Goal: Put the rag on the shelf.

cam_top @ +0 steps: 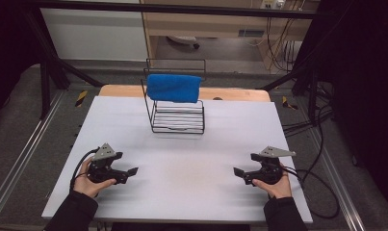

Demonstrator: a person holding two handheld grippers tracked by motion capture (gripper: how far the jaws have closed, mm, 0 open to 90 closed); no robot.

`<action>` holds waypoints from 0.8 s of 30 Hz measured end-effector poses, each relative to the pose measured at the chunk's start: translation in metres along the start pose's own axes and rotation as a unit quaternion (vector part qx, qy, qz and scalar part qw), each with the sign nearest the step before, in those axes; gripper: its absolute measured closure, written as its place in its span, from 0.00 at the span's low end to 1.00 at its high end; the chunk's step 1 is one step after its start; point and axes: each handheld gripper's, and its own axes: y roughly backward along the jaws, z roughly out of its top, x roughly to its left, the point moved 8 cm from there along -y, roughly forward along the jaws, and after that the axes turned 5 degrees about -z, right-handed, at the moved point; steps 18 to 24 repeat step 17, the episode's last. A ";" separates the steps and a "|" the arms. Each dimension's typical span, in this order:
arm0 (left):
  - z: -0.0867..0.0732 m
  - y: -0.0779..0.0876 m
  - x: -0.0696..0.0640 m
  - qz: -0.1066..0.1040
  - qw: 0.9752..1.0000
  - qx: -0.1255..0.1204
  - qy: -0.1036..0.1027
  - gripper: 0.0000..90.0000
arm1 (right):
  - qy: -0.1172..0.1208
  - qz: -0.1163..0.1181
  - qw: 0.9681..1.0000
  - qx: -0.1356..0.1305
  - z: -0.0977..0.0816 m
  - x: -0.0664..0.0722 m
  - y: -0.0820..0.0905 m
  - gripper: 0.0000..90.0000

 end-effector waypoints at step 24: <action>-0.018 -0.002 -0.003 0.001 1.000 0.015 -0.002 0.11 | 0.007 -0.008 1.000 0.027 -0.026 -0.008 0.002 0.01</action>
